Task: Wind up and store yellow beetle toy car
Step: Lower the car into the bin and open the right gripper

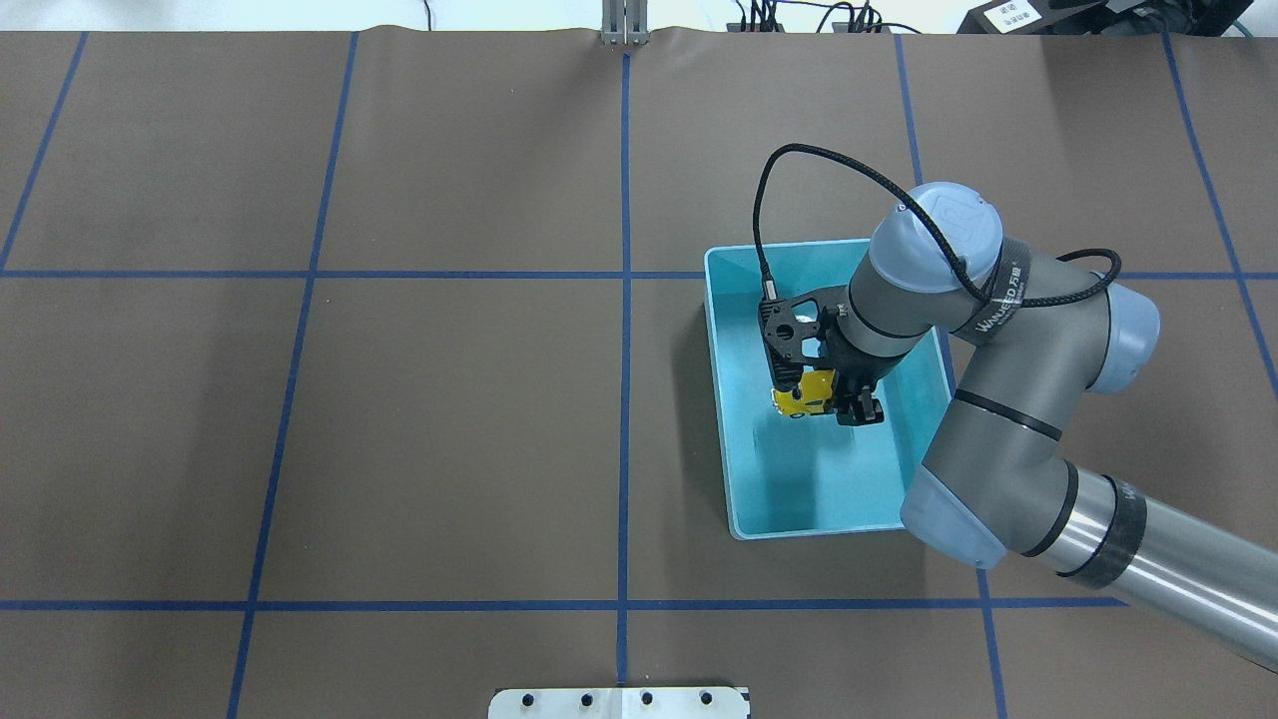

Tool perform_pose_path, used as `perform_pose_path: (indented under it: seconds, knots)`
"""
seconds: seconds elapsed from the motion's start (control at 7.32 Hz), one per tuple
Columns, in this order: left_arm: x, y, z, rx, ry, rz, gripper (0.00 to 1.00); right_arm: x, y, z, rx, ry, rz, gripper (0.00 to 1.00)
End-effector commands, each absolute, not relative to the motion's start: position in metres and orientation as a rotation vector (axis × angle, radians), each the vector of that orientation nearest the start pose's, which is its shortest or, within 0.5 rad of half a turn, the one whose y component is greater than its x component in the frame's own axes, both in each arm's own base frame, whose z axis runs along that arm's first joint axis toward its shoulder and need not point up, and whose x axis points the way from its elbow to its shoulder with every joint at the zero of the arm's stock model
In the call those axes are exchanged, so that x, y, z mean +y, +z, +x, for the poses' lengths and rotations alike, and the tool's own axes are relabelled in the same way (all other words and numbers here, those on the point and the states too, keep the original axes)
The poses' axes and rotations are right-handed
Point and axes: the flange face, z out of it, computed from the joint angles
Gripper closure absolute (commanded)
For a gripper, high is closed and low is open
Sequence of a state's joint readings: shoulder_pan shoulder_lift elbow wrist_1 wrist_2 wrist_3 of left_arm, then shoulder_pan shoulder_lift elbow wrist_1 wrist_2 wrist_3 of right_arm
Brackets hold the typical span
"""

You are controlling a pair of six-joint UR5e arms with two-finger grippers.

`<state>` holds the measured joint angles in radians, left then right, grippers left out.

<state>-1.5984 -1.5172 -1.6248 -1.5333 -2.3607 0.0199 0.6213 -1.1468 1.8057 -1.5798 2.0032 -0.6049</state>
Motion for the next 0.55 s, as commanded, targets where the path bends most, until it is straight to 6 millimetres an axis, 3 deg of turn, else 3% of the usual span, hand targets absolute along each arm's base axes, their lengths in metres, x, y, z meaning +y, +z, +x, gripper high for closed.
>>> perform_pose_path:
  seconds: [0.0, 0.14, 0.27, 0.41]
  knots:
    - [-0.465, 0.659, -0.075, 0.791, -0.022, -0.016, 0.0, -0.434, 0.319, -0.448, -0.593, -1.592, 0.626, 0.01]
    - [-0.465, 0.659, -0.075, 0.79, -0.023, -0.015, 0.0, -0.433, 0.315, -0.446, -0.601, -1.592, 0.635, 0.01]
    - [-0.465, 0.659, -0.075, 0.79, -0.021, -0.015, 0.0, -0.436, 0.301, -0.431, -0.626, -1.577, 0.659, 0.01]
    - [-0.465, 0.659, -0.075, 0.79, -0.021, -0.013, 0.0, -0.446, 0.296, -0.403, -0.653, -1.541, 0.658, 0.01]
